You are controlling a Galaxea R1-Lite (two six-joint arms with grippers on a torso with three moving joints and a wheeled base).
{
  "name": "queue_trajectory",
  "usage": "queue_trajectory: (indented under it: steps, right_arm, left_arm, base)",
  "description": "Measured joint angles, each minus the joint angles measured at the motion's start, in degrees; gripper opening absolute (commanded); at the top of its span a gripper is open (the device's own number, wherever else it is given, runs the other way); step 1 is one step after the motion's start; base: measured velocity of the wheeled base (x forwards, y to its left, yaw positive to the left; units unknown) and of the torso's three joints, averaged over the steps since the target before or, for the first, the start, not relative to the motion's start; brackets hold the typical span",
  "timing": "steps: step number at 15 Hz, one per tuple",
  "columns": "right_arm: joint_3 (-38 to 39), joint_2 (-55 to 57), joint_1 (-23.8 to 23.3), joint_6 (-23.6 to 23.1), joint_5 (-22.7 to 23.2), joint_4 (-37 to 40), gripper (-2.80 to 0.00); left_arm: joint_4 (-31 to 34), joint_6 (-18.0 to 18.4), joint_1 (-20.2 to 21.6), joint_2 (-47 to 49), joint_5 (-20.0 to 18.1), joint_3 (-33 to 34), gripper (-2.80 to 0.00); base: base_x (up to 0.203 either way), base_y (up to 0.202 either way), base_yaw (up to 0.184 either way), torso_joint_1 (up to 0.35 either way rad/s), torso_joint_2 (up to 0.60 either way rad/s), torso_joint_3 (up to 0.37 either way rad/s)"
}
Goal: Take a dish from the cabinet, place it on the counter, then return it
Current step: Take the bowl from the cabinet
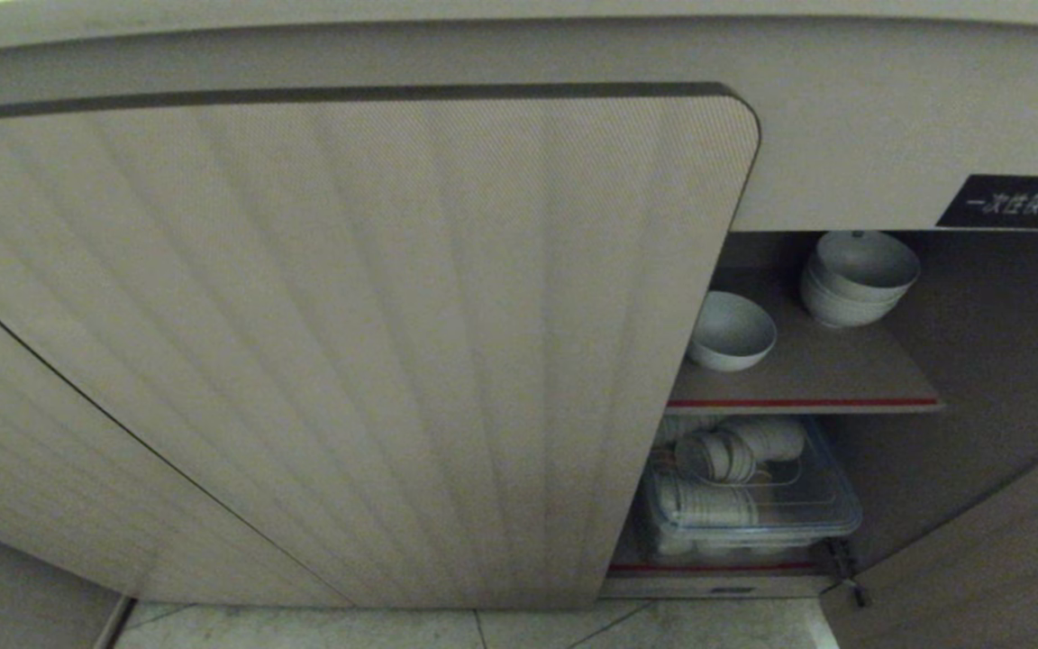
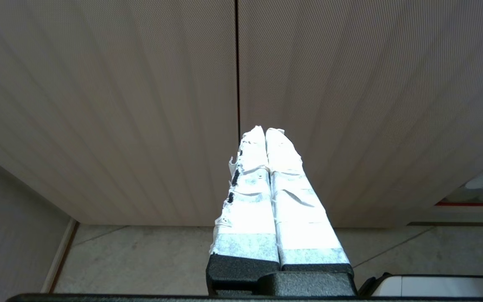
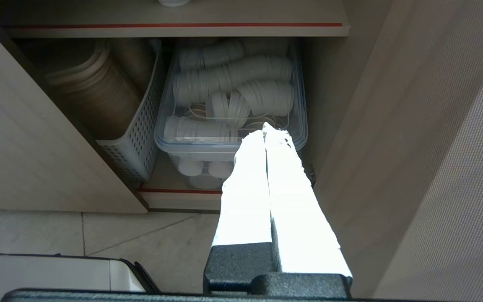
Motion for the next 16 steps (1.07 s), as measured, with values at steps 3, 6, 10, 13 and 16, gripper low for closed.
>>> queue_trajectory:
  steps: [3,6,10,13,16]
  right_arm:
    - [0.0,1.0,0.0,-0.8,0.0,-0.1,-2.80]
    - [-1.0,4.2,0.1,-0.9,2.3,-1.3,-2.80]
    - [-5.1,10.2,0.6,-3.9,18.4,-1.9,-2.80]
    - [-7.3,15.9,0.9,-4.9,26.9,-2.2,-2.80]
    - [-9.2,22.9,1.1,-6.0,29.6,-2.5,-2.80]
  left_arm:
    - [0.0,0.0,0.0,0.0,0.0,0.0,-2.80]
    - [0.0,0.0,0.0,0.0,0.0,0.0,-2.80]
    - [0.0,0.0,0.0,0.0,0.0,0.0,-2.80]
    - [0.0,0.0,0.0,0.0,0.0,0.0,-2.80]
    - [0.0,0.0,0.0,0.0,0.0,0.0,-2.80]
  base:
    - [0.000,0.000,0.000,0.000,0.00,0.000]
    - [0.000,0.000,0.000,0.000,0.00,0.000]
    - [0.000,0.000,0.000,0.000,0.00,0.000]
    - [0.000,0.000,0.000,0.000,0.00,0.000]
    - [0.000,0.000,0.000,0.000,0.00,0.000]
